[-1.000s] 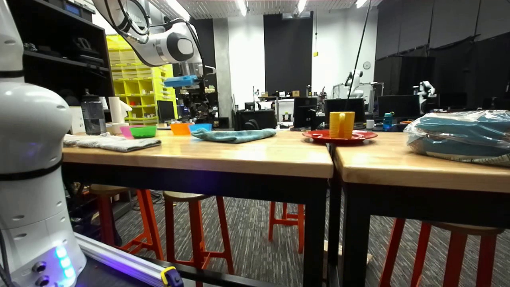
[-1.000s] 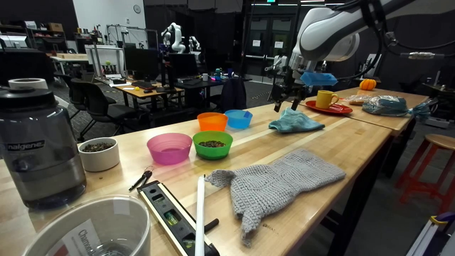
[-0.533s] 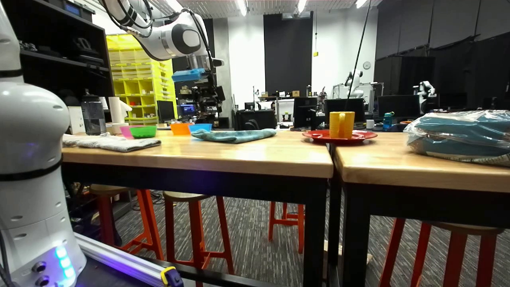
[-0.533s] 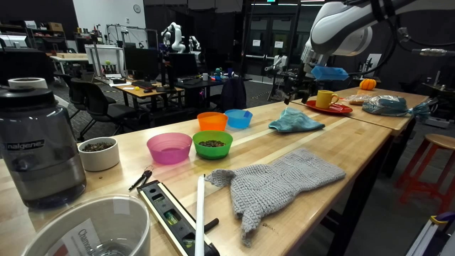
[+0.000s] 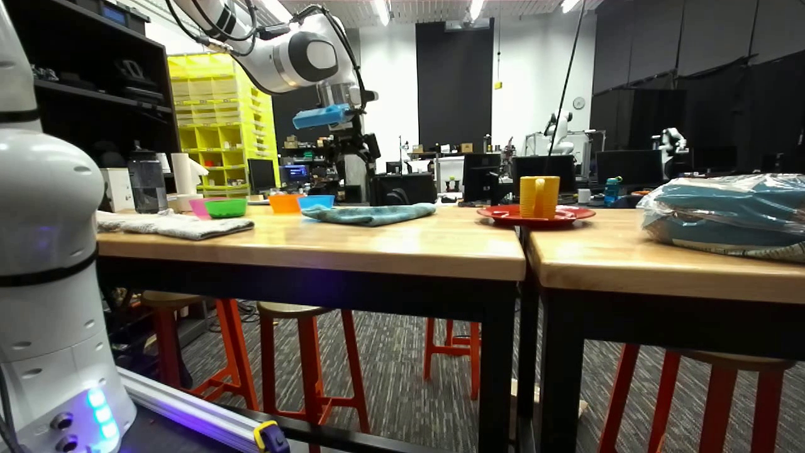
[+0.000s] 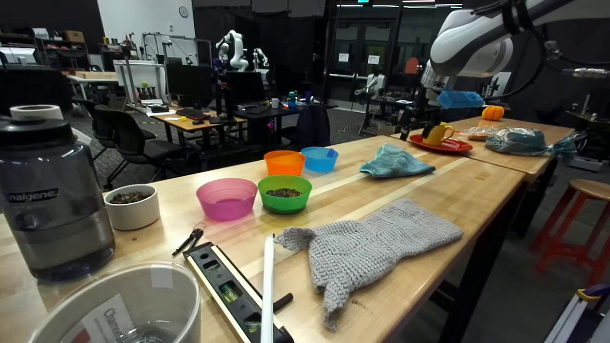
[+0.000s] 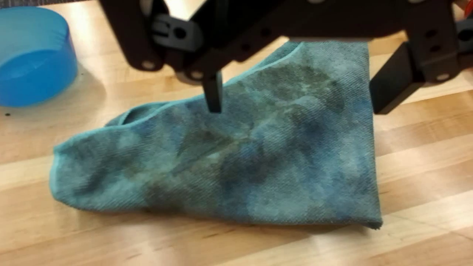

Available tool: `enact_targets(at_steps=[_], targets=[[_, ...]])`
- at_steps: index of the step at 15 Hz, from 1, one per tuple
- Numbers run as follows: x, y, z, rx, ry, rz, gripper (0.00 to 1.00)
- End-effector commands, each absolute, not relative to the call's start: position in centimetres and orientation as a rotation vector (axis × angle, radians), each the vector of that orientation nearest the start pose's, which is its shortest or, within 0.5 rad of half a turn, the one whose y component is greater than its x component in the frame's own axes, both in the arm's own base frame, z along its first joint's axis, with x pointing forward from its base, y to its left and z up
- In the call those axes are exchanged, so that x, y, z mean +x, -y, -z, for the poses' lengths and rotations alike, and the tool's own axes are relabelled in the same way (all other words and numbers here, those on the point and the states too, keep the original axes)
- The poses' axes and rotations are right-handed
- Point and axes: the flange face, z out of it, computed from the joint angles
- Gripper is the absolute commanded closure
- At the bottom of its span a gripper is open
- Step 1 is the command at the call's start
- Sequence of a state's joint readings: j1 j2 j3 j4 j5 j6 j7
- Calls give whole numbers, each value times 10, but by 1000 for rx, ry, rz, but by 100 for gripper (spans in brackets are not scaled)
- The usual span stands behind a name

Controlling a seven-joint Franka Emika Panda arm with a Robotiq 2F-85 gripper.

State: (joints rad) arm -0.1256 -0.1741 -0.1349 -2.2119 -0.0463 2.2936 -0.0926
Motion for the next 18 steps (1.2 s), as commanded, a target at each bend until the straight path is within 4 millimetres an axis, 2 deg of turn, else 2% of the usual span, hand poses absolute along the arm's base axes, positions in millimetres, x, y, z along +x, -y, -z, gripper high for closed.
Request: enact_targets(at_steps=[1,6,9,10,18], targets=[[508,144,-474,-3242,-46,425,0],[522,144,-473,-3290,111,409,0],[526,148,-478,-3301,122,403,0],[523,146,-471,-3281,80,408,0],[526,147,-474,-3284,92,416,0]])
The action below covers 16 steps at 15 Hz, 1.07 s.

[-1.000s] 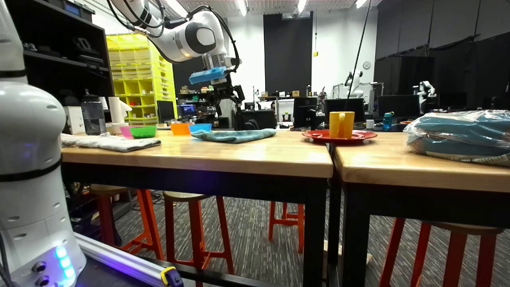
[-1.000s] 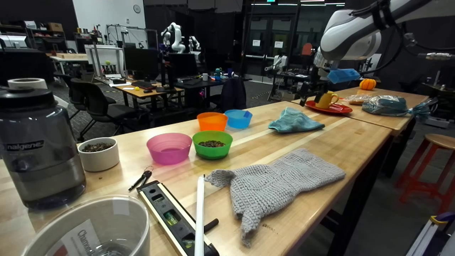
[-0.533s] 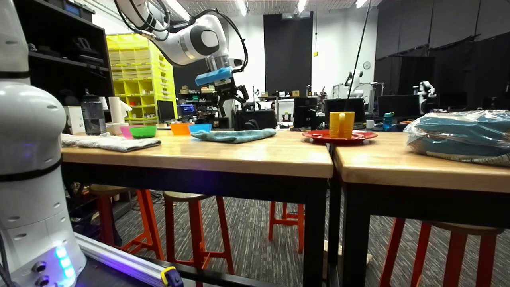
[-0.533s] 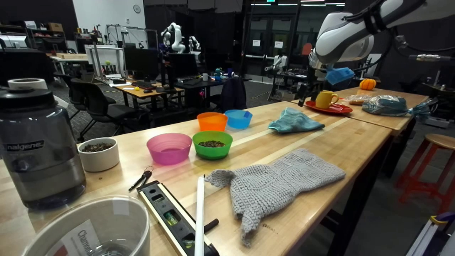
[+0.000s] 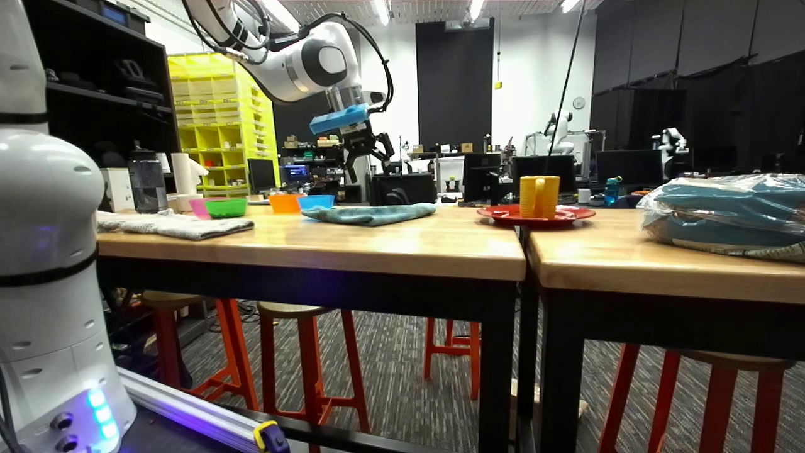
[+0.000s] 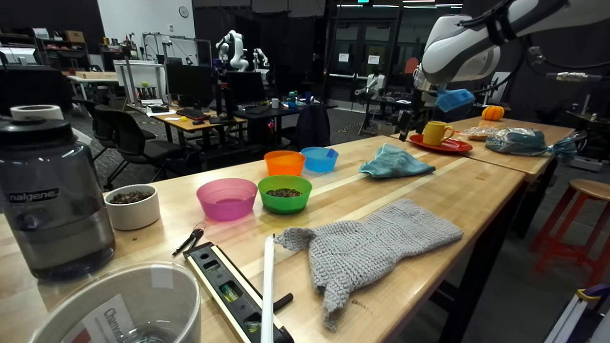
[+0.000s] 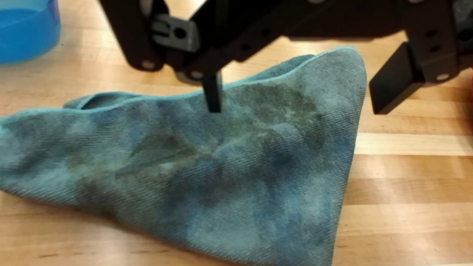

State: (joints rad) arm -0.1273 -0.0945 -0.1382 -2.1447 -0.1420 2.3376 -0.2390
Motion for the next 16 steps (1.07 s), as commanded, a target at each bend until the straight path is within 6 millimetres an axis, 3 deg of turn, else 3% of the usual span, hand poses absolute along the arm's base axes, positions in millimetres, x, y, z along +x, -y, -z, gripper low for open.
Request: enact_targets(at_steps=[1,8,14,15,16], targets=[[526,147,-474,-3284,92,416,0],[526,149,-472,-3282,82,400,0],[522,160,-445,-3280,57,311,0],[522,162,-442,-3281,55,299,25],[523,162,-440,-3283,62,295,27]])
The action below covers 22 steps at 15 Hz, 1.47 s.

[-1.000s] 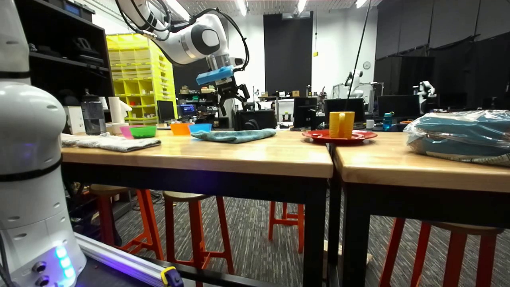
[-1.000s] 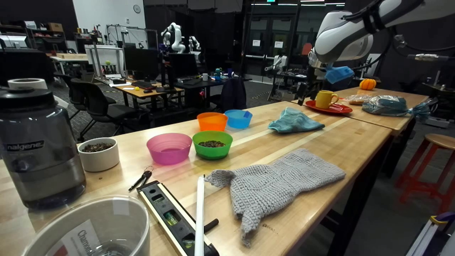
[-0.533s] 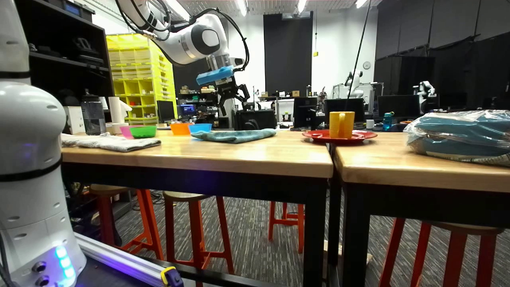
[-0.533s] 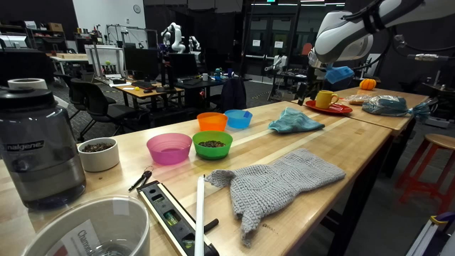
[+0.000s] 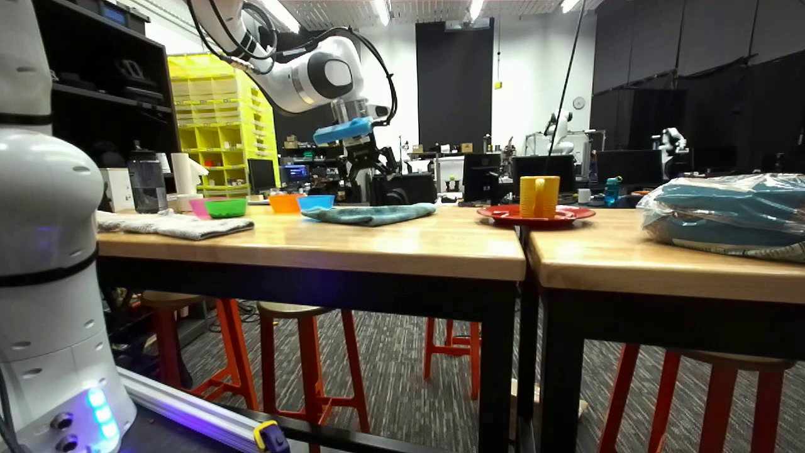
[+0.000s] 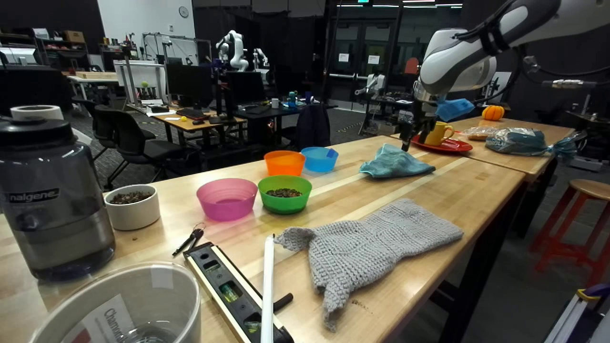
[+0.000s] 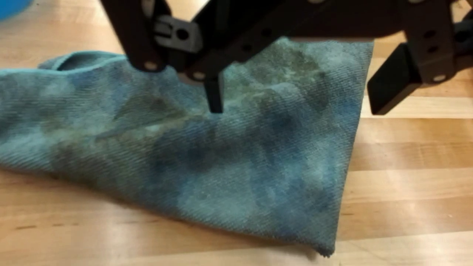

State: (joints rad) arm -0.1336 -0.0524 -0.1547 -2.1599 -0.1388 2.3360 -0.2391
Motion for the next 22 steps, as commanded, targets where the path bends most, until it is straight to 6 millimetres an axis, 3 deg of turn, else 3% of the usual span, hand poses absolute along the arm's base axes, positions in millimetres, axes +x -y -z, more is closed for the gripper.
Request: enact_targets(at_steps=[1,8,10,22], targets=[[523,163,-438,-3284,64,287,32],[526,170,-415,-3283,59,207,88],[526,173,-408,-3280,52,180,99],[493,206,-392,-3244,30,4,100]])
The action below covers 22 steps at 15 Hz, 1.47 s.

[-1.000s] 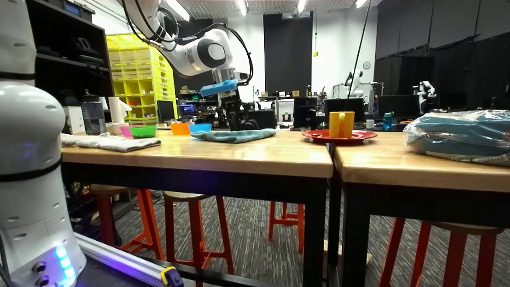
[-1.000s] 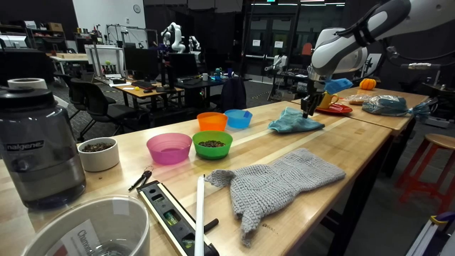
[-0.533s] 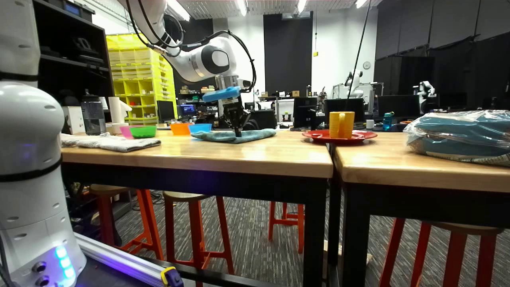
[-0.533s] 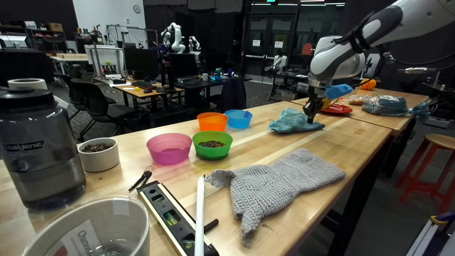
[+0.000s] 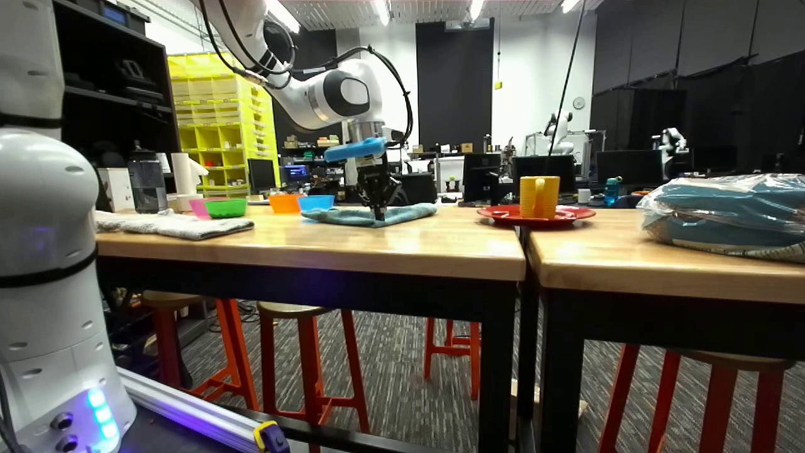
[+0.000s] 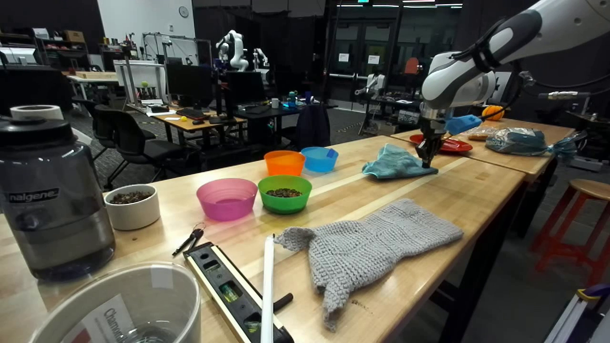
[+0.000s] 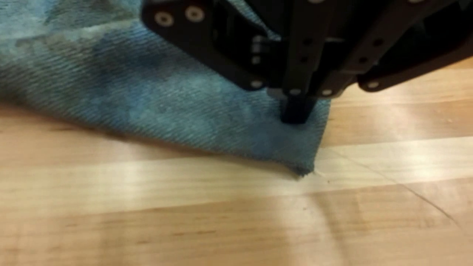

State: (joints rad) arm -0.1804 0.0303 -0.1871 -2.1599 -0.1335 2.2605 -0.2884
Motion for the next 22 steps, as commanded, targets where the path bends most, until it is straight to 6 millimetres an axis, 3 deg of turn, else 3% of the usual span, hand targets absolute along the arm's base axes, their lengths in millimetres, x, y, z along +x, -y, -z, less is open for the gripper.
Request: enact_targets(at_steps=[1,6,17,22], targets=[[489,208,-391,-3239,37,-12,100],[464,224,-385,-3222,54,-82,100],[400,291,-384,-3203,-18,-138,100],[395,301,-393,-3204,30,-104,100]])
